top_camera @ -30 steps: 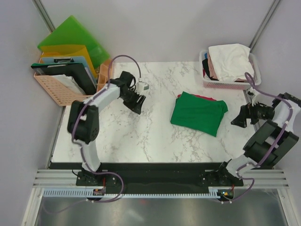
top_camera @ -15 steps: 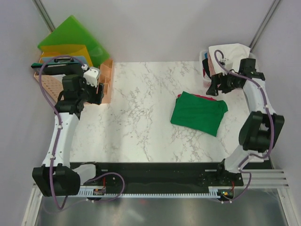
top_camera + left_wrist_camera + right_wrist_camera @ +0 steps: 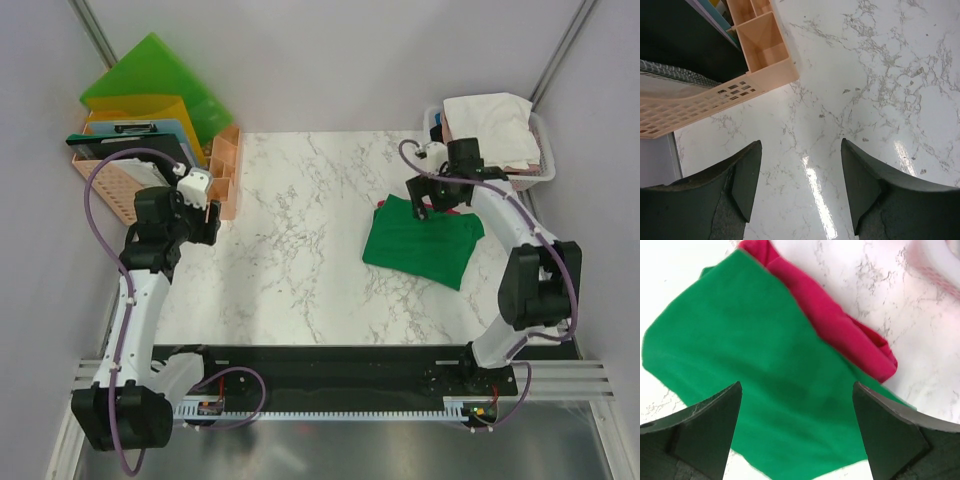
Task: Fold and stack the t-shirts
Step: Put the neatly folded tshirt into the corner of the board with both arms
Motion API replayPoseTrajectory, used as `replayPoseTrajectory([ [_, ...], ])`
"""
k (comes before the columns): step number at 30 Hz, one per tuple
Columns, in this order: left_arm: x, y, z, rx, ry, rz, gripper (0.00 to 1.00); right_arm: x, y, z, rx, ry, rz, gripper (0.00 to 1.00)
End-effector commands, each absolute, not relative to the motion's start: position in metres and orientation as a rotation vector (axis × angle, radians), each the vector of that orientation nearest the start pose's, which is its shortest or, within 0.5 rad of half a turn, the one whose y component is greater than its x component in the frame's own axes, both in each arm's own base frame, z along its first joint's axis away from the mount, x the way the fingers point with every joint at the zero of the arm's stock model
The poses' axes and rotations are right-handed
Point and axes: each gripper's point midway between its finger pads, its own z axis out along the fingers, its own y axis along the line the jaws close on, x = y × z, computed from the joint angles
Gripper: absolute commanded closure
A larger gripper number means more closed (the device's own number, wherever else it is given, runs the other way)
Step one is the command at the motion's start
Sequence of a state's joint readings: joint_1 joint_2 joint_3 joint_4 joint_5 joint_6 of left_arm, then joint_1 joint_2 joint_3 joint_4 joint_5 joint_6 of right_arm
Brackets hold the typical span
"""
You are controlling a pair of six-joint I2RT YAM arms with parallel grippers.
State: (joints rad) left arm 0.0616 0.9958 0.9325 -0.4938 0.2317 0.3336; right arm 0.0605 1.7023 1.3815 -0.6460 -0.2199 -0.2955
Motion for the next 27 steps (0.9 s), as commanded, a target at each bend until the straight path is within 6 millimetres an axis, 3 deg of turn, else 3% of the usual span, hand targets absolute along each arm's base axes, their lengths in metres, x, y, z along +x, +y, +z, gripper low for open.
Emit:
replayPoseTrajectory([
  [1, 0.325, 0.001, 0.222, 0.341, 2.018, 0.021, 0.28, 0.418, 0.03, 0.172, -0.389, 2.31, -0.106, 0.02],
  [7, 0.326, 0.009, 0.212, 0.294, 2.027, 0.025, 0.28, 0.385, 0.031, 0.149, -0.377, 2.395, -0.106, 0.02],
  [10, 0.325, 0.005, 0.211, 0.295, 2.022, -0.006, 0.28, 0.367, 0.033, 0.123, -0.396, 2.444, -0.079, 0.02],
  [16, 0.326, 0.0, 0.204, 0.292, 2.049, -0.052, 0.28, 0.362, 0.039, 0.076, -0.417, 2.532, -0.027, 0.02],
  [20, 0.321, -0.003, 0.201, 0.31, 2.052, -0.064, 0.28, 0.358, 0.053, 0.03, -0.444, 2.658, 0.093, 0.02],
  [27, 0.311, 0.0, 0.197, 0.347, 2.053, -0.026, 0.28, 0.347, 0.07, 0.0, -0.46, 2.761, 0.24, 0.02],
])
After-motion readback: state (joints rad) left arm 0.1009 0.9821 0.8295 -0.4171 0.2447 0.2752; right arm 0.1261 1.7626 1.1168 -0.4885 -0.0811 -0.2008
